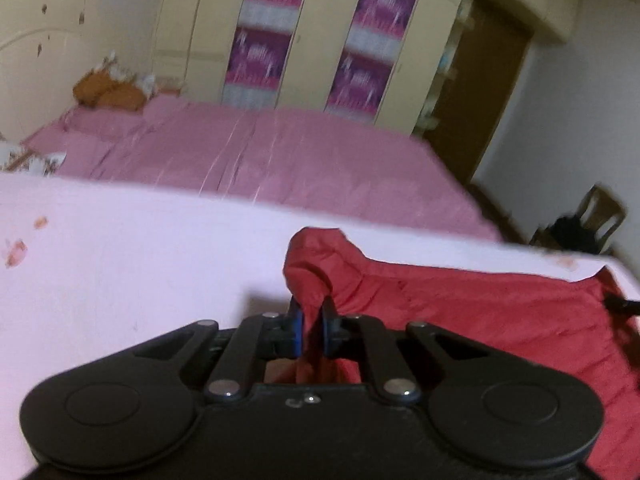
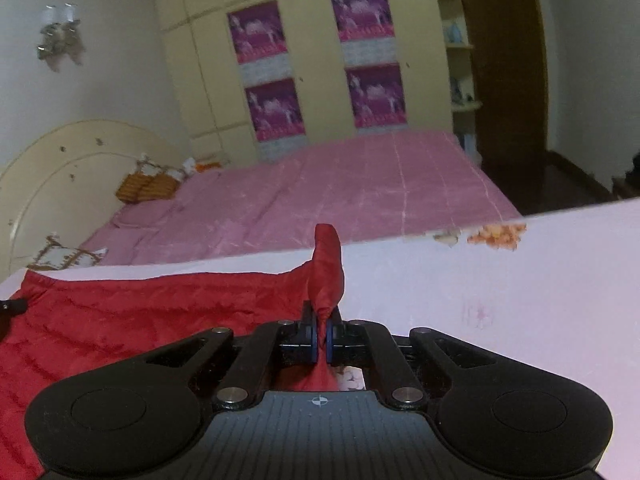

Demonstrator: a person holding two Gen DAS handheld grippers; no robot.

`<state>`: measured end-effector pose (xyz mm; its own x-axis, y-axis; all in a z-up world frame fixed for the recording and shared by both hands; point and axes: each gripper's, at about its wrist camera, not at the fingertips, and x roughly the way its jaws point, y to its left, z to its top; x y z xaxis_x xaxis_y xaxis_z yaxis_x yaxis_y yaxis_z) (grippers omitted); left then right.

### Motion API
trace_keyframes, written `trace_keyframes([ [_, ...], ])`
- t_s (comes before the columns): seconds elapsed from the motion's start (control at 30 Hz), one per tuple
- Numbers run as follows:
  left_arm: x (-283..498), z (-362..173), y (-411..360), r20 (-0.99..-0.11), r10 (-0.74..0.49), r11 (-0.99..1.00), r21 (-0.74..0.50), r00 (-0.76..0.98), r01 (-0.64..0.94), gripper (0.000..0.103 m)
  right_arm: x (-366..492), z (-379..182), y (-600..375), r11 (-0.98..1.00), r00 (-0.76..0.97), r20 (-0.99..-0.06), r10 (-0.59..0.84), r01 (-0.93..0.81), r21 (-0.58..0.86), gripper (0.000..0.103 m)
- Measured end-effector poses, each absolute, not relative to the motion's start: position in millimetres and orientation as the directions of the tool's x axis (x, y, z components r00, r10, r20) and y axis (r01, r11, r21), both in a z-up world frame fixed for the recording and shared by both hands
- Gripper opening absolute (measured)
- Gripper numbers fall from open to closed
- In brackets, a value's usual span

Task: Fold large clothes

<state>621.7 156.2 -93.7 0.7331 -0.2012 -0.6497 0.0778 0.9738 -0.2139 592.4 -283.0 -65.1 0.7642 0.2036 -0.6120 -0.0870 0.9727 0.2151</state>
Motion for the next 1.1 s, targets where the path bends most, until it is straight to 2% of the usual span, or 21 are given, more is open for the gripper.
trace_keyframes([
  [0.13, 633, -127, 155, -0.709, -0.16, 0.984, -0.171, 0.686, 0.053, 0.009, 610, -115, -278, 0.986, 0.651, -0.745, 0.149, -0.045, 0.158, 0.003],
  [0.37, 620, -123, 147, -0.695, -0.121, 0.992, -0.1, 0.709, 0.071, 0.012, 605, -129, -279, 0.986, 0.684, -0.716, 0.14, -0.028, 0.166, 0.003],
  [0.4, 623, -121, 144, -0.698, -0.123, 0.992, -0.096, 0.706, 0.077, 0.015, 607, -127, -278, 0.985, 0.678, -0.721, 0.141, -0.027, 0.168, 0.004],
  [0.43, 622, -118, 145, -0.701, -0.116, 0.993, -0.09, 0.703, 0.074, 0.028, 608, -125, -278, 0.985, 0.669, -0.729, 0.142, -0.024, 0.171, 0.005],
  [0.47, 620, -115, 144, -0.707, -0.094, 0.996, -0.076, 0.701, 0.056, 0.039, 611, -122, -279, 0.984, 0.66, -0.737, 0.146, -0.023, 0.175, 0.019],
  [0.5, 619, -111, 145, -0.708, -0.064, 0.998, -0.062, 0.703, 0.028, 0.067, 612, -117, -280, 0.987, 0.658, -0.742, 0.126, -0.011, 0.158, 0.032],
  [0.53, 614, -106, 148, -0.701, -0.05, 0.998, -0.063, 0.712, 0.009, 0.079, 611, -104, -281, 0.991, 0.677, -0.731, 0.089, 0.01, 0.131, 0.065],
  [0.57, 604, -96, 149, -0.68, -0.051, 0.997, -0.073, 0.732, 0.001, 0.077, 604, -92, -281, 0.994, 0.714, -0.697, 0.065, 0.018, 0.111, 0.07],
  [0.6, 591, -84, 146, -0.648, -0.07, 0.996, -0.085, 0.759, 0.019, 0.073, 599, -83, -280, 0.993, 0.721, -0.689, 0.078, 0.006, 0.118, 0.069],
  [0.73, 548, -48, 94, -0.577, -0.184, 0.982, -0.074, 0.795, 0.174, 0.073, 572, -57, -242, 0.981, 0.721, -0.666, 0.192, -0.145, 0.126, 0.063],
  [0.8, 547, -49, 49, -0.622, -0.221, 0.962, -0.011, 0.751, 0.274, 0.075, 565, -57, -209, 0.958, 0.696, -0.663, 0.276, -0.255, 0.13, 0.062],
  [0.9, 562, -74, 7, -0.693, -0.17, 0.946, 0.084, 0.7, 0.313, 0.077, 573, -78, -167, 0.942, 0.648, -0.714, 0.267, -0.332, 0.051, 0.062],
  [0.97, 571, -90, 8, -0.699, -0.15, 0.955, 0.08, 0.7, 0.284, 0.086, 584, -100, -165, 0.952, 0.627, -0.746, 0.224, -0.303, 0.031, 0.062],
  [1.03, 577, -96, 17, -0.703, -0.162, 0.968, 0.022, 0.693, 0.248, 0.088, 593, -114, -181, 0.967, 0.633, -0.744, 0.216, -0.247, 0.071, 0.062],
  [1.1, 577, -96, 17, -0.703, -0.165, 0.968, 0.019, 0.691, 0.25, 0.088, 599, -116, -189, 0.966, 0.625, -0.743, 0.239, -0.228, 0.12, 0.062],
])
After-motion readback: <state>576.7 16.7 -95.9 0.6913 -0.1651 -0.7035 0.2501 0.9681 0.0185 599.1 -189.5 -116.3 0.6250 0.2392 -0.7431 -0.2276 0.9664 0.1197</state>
